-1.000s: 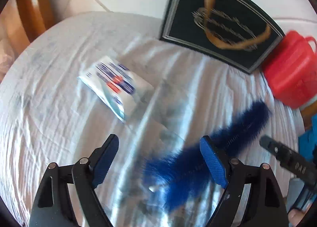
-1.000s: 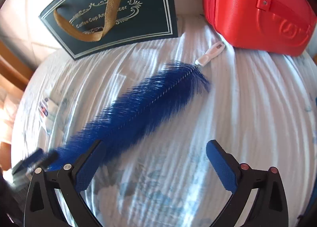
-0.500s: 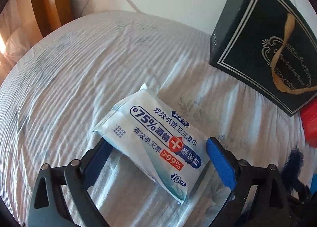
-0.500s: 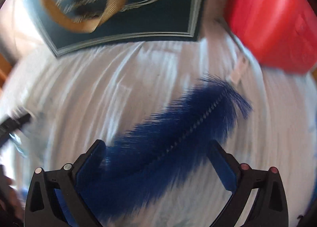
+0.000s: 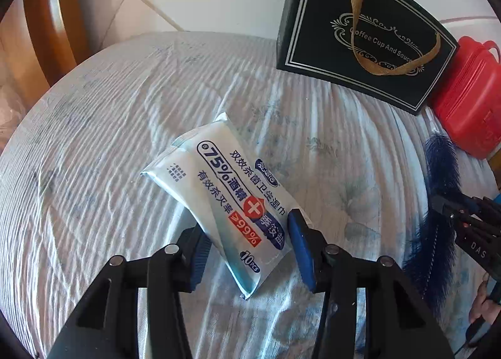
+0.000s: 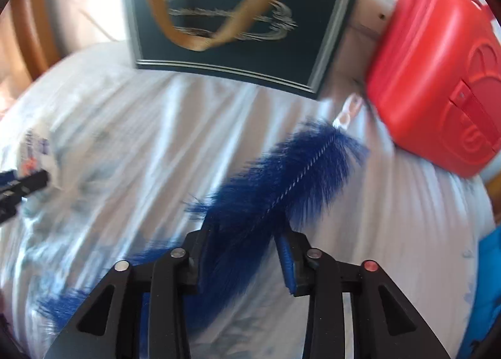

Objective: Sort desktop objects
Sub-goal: 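Lift the wipes packet with the left tool while the right tool carries the duster to the bin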

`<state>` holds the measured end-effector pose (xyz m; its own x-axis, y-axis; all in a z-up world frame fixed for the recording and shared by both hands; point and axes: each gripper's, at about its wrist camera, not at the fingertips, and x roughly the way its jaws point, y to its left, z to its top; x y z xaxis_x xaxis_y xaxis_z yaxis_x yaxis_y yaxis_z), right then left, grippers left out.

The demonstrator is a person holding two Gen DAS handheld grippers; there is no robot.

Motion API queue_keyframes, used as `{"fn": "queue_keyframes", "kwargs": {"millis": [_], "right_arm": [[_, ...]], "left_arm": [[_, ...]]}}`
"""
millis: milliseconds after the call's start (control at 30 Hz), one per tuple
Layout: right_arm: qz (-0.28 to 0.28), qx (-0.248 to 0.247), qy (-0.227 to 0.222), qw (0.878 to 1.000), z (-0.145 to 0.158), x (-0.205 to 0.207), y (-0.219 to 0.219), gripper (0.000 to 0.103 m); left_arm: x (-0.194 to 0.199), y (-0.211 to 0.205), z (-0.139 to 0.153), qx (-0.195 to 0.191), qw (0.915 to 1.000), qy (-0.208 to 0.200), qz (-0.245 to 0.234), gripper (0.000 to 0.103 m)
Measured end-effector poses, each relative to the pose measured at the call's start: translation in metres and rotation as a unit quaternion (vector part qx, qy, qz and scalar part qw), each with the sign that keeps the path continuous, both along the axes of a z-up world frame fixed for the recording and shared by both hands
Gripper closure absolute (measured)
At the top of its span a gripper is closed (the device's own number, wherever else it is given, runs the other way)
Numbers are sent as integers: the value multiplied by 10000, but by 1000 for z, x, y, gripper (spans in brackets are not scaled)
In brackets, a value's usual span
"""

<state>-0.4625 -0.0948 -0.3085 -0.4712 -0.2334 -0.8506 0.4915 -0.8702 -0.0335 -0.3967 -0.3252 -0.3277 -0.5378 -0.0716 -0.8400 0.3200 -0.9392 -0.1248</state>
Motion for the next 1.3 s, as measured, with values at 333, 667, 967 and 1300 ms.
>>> {"fn": "queue_keyframes", "kwargs": {"millis": [333, 667, 967, 1300], "right_arm": [[-430, -116, 24, 9990, -15, -9, -17, 54], [-555, -707, -13, 9960, 24, 35, 35, 82], [-761, -1127, 601, 9889, 107, 100, 87, 86], [-1297, -1486, 2011, 9595, 245, 200, 174, 86]], "left_arm": [[-17, -12, -10, 205, 9981, 71, 580, 56], [19, 47, 50, -248, 9981, 546, -122, 65], [75, 123, 132, -361, 9913, 1065, -689, 65], [135, 236, 244, -468, 9662, 1937, -1637, 65]]}}
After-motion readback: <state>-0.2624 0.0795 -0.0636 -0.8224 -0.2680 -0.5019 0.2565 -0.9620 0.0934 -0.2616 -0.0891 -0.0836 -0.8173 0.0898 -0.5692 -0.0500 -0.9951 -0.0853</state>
